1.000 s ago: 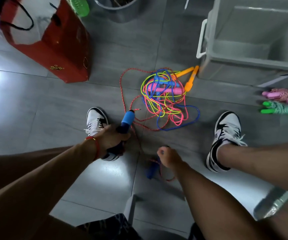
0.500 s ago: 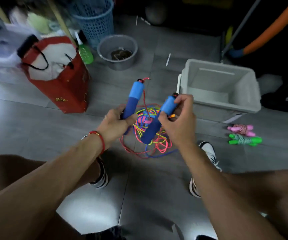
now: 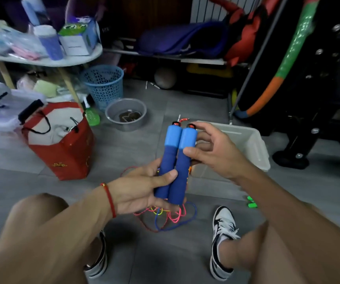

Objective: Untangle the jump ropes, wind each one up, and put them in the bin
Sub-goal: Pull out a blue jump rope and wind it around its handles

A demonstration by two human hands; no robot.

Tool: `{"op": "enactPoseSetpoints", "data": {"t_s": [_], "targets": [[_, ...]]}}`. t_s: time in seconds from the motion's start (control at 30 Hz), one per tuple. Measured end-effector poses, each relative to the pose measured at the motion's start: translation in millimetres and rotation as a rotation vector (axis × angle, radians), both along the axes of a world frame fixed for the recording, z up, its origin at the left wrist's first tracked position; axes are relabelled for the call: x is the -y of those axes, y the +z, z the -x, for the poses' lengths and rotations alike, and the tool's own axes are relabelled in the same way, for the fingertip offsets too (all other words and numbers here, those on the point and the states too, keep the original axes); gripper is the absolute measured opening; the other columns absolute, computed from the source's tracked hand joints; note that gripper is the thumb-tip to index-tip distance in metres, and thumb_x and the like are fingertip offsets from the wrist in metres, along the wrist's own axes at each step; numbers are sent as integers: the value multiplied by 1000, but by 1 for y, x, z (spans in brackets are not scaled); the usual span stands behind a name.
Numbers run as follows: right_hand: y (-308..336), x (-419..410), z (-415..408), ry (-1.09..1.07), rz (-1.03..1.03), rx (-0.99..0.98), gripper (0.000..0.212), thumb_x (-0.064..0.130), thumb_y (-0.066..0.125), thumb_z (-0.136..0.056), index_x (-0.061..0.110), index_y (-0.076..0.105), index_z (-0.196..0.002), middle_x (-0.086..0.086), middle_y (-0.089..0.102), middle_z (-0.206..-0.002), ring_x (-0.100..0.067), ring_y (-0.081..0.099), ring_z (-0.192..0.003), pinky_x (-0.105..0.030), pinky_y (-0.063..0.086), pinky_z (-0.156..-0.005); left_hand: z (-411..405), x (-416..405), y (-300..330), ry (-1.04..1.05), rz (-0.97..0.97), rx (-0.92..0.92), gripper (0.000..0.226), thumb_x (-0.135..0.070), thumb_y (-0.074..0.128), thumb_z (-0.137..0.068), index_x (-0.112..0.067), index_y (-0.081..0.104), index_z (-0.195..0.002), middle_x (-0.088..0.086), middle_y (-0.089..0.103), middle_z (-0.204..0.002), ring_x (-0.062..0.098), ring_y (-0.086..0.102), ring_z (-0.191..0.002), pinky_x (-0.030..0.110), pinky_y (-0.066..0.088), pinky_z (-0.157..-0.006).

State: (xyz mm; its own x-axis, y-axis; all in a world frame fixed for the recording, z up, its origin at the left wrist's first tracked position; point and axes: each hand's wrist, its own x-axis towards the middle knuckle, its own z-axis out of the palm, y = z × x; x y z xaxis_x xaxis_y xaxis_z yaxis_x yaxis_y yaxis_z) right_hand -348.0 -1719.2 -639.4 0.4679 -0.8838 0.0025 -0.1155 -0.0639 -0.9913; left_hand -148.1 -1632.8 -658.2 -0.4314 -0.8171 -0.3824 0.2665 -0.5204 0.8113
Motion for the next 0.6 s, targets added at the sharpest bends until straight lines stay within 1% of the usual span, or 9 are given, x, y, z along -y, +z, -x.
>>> {"op": "enactPoseSetpoints", "data": {"t_s": [0.1,0.13,0.2,0.23,0.3,0.33,0.4,0.5,0.6], "targets": [[-5,10,7,-1,160,-142,59,24,85,-80,27,54,-130,11,68,-105,-10,67,-89,-41,60,-79,4,7,-7,-7,29,40,45,-15,61,-91,-15,52,-135,11,69,-107,30,71,-92,41,58,-66],[-9,13,9,-21,222,-207,61,35,86,-76,30,56,-129,12,65,-106,-9,64,-92,-41,58,-83,3,9,-9,-13,35,43,44,-15,61,-91,-13,52,-134,11,69,-104,29,70,-88,38,57,-63],[-14,18,12,-87,311,-303,66,57,80,-68,38,56,-127,8,53,-117,-7,55,-105,-36,52,-95,0,12,-10,-33,55,28,40,-13,60,-94,-10,52,-133,11,68,-101,26,69,-83,35,55,-61],[-15,20,12,-87,328,-298,68,61,76,-67,39,55,-128,6,48,-123,-5,51,-113,-34,47,-102,-1,14,-10,-44,67,23,38,-13,60,-95,-8,51,-132,10,68,-99,25,69,-81,35,55,-60],[-15,22,9,4,267,-155,68,52,77,-74,34,53,-135,4,50,-133,-7,50,-125,-34,42,-111,-2,16,-10,-77,88,53,40,-13,60,-93,-5,51,-131,10,67,-96,23,68,-78,34,54,-59],[-14,23,6,52,203,-57,66,42,78,-78,31,52,-137,2,54,-135,-10,53,-125,-34,45,-109,-2,17,-11,-100,101,78,42,-12,60,-91,-4,50,-131,9,67,-96,22,67,-78,33,54,-58],[-12,27,1,77,111,37,60,25,76,-81,28,53,-136,-5,63,-128,-14,63,-114,-28,53,-95,1,18,-12,-122,110,108,42,-11,61,-90,-2,50,-130,9,67,-95,21,68,-79,32,54,-58],[-15,33,-5,23,184,-20,42,17,76,-78,18,65,-119,-3,68,-107,-8,64,-91,-21,52,-79,3,19,-19,-103,125,130,42,-12,62,-91,1,50,-128,10,66,-94,22,66,-78,33,53,-58],[-19,38,-7,-33,255,-47,30,16,76,-78,13,68,-106,2,70,-97,-8,65,-87,-24,53,-77,3,20,-24,-78,144,174,40,-14,64,-90,3,54,-125,7,67,-93,19,65,-80,32,53,-64]]}}
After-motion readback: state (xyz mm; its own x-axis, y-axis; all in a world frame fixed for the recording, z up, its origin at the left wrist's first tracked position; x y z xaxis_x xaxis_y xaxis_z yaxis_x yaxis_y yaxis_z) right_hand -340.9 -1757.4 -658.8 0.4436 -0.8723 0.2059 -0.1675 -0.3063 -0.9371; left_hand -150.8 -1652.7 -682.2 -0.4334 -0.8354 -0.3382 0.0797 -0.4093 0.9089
